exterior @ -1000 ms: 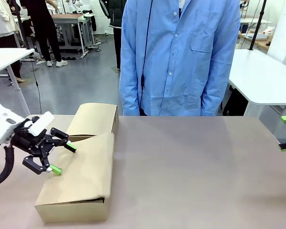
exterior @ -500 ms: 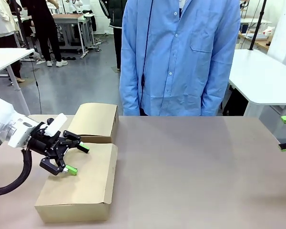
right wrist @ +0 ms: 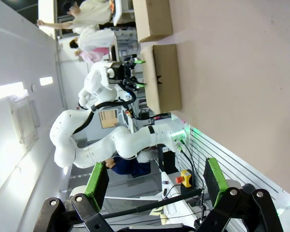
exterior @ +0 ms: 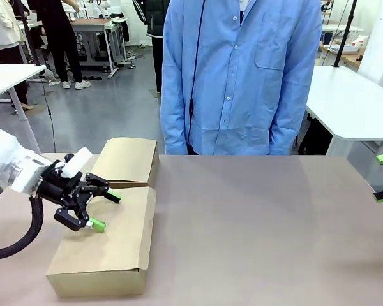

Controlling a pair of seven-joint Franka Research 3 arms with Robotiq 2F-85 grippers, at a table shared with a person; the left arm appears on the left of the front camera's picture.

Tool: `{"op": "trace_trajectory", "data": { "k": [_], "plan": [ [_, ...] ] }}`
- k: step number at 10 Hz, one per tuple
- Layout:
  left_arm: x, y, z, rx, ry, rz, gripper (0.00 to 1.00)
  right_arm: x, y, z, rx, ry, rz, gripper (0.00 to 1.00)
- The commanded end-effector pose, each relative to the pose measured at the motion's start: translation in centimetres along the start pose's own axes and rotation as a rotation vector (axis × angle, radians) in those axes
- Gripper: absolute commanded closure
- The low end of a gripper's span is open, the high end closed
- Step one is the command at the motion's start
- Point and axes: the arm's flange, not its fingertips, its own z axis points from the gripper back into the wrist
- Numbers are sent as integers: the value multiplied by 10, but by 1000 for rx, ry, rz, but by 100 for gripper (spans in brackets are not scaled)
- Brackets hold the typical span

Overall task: Place items inside the box.
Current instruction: Close the lid of the Mailer Box closest to the robot.

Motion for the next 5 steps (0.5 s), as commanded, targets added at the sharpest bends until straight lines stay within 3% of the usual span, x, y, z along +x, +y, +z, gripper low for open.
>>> {"op": "trace_trajectory", "data": {
  "k": [1, 2, 4, 5],
  "plan": [
    [42, -155, 27, 75, -119, 171, 0, 1, 4, 1, 11, -9, -4, 0],
    [54, -149, 51, 117, -186, 328, 0, 1, 4, 1, 11, -9, -4, 0],
    [60, -140, 89, 276, -216, 815, 0, 1, 4, 1, 11, -9, -4, 0],
    [56, -131, 112, 307, -281, 984, 0, 1, 4, 1, 11, -9, -4, 0]
  ]
}}
